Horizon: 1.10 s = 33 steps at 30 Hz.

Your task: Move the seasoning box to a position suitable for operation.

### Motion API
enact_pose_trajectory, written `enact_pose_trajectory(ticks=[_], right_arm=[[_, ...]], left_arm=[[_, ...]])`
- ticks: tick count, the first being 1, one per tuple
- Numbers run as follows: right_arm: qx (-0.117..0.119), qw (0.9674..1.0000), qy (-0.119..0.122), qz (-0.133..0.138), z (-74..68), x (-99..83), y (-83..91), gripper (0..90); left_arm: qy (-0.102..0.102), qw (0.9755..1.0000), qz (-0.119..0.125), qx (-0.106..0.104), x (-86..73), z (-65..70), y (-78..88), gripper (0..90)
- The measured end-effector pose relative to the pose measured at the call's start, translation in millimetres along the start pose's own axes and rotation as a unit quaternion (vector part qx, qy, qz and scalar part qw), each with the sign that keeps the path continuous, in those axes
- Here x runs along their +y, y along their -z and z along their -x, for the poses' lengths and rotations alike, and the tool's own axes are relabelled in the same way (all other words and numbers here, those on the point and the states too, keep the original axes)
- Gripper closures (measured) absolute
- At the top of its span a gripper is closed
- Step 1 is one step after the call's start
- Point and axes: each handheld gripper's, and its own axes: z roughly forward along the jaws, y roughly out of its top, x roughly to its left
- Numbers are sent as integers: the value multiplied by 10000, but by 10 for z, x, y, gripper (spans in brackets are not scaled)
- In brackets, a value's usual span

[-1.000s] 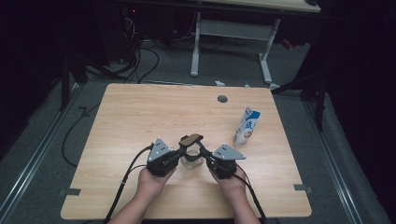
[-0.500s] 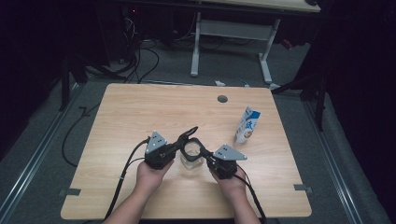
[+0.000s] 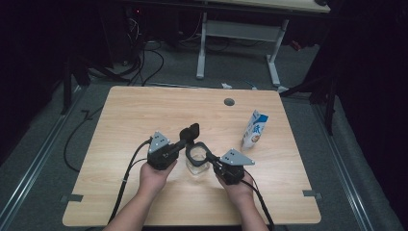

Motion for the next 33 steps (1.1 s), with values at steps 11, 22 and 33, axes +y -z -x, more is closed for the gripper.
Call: enact_pose_trajectory(ticks=[11,22,33], right_arm=[[30,10000,5,42,11,-11,0,900],[63,10000,16,68,15,-18,1,900],[-67,9999,91,43,-27,-11,10,883]], left_arm=[[35,10000,-28,65,-1,-19,-20,900],[60,9999,-82,121,-4,-18,-33,900],[-322,9991,-215,193,-136,-96,271,855]])
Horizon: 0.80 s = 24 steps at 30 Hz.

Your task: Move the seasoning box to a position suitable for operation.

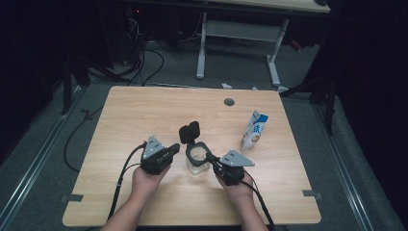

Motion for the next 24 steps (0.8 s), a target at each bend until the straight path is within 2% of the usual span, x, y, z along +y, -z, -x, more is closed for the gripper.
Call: enact_pose_trajectory(ticks=[2,5,8,12,16,18,20,22,24], right_arm=[[-1,10000,9,16,-29,0,3,859],[-56,10000,-35,69,-20,7,33,850],[-151,9997,-149,134,42,1,103,839],[-422,9986,-294,137,176,-51,209,817],[-807,9956,-469,-28,325,-146,272,783],[-1006,9935,-508,-145,383,-214,271,759],[-1198,9906,-578,-329,435,-294,255,740],[-1332,9873,-662,-562,470,-353,232,717],[-1505,9844,-629,-659,473,-383,233,701]], left_arm=[[-81,9999,-97,116,-84,-84,114,831],[-47,9992,-255,296,-238,-236,287,743],[31,9984,-425,368,-394,-373,418,656],[-52,9972,-523,528,-526,-463,531,554],[-189,9971,-570,467,-579,-470,569,514],[-198,9975,-604,301,-596,-449,577,500],[-319,9973,-631,199,-608,-431,592,479],[-331,9976,-590,129,-625,-428,612,460],[-415,9971,-624,164,-647,-428,607,456]])
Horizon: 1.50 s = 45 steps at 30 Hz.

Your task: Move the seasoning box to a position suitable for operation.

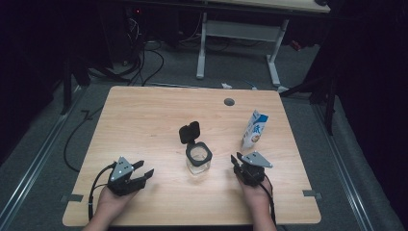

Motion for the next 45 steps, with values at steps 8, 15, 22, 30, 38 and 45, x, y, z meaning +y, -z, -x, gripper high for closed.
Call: enact_pose_trajectory(ticks=[8,15,22,30,38,45], right_arm=[[-384,9991,-145,78,29,-8,52,626],[-348,9991,-227,-10,105,-66,15,547],[-402,9988,-285,8,207,-77,-96,506],[-552,9979,-346,-21,269,-80,-154,492],[-675,9972,-331,-32,293,98,-143,568],[-783,9962,-384,-24,331,184,-160,609]], left_arm=[[262,9991,32,-319,-30,-62,23,446],[169,9997,-69,-179,-33,-14,-2,428],[185,9998,-9,-108,-46,12,-2,428],[148,9998,40,-128,-55,8,0,424],[170,9997,42,-154,-62,-5,-3,420],[178,9997,53,-163,-65,-8,-10,419]])
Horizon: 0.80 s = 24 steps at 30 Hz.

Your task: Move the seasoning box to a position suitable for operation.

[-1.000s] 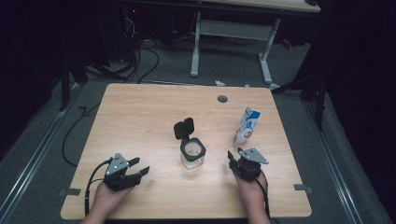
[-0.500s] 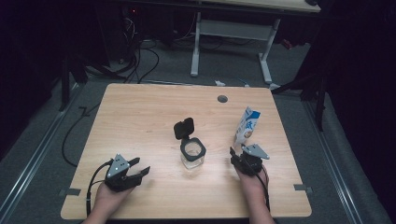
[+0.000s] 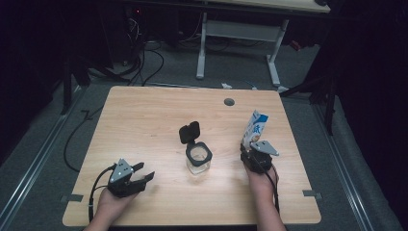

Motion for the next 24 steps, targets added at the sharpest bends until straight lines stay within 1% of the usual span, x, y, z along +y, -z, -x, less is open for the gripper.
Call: enact_pose_trajectory(ticks=[5,10,12,13,15,21,24], right_arm=[[-3,10000,-76,5,13,30,-38,647],[-80,9999,-119,89,23,54,-56,709],[-103,9998,-154,34,23,54,-65,728],[-65,9998,-176,21,24,52,-71,736],[-80,9998,-166,5,21,53,-77,753],[-174,9995,-260,-56,16,75,-92,803],[-180,9996,-228,-72,17,84,-97,843]], left_arm=[[-9,10000,0,8,-3,-14,5,418],[-14,10000,30,32,-3,-9,3,415],[-29,10000,26,33,-3,-3,2,415],[-38,10000,18,27,-3,-1,3,415],[-52,10000,29,26,-3,3,3,414],[-54,10000,32,25,-3,5,7,413],[-61,10000,32,30,-3,4,8,413]])
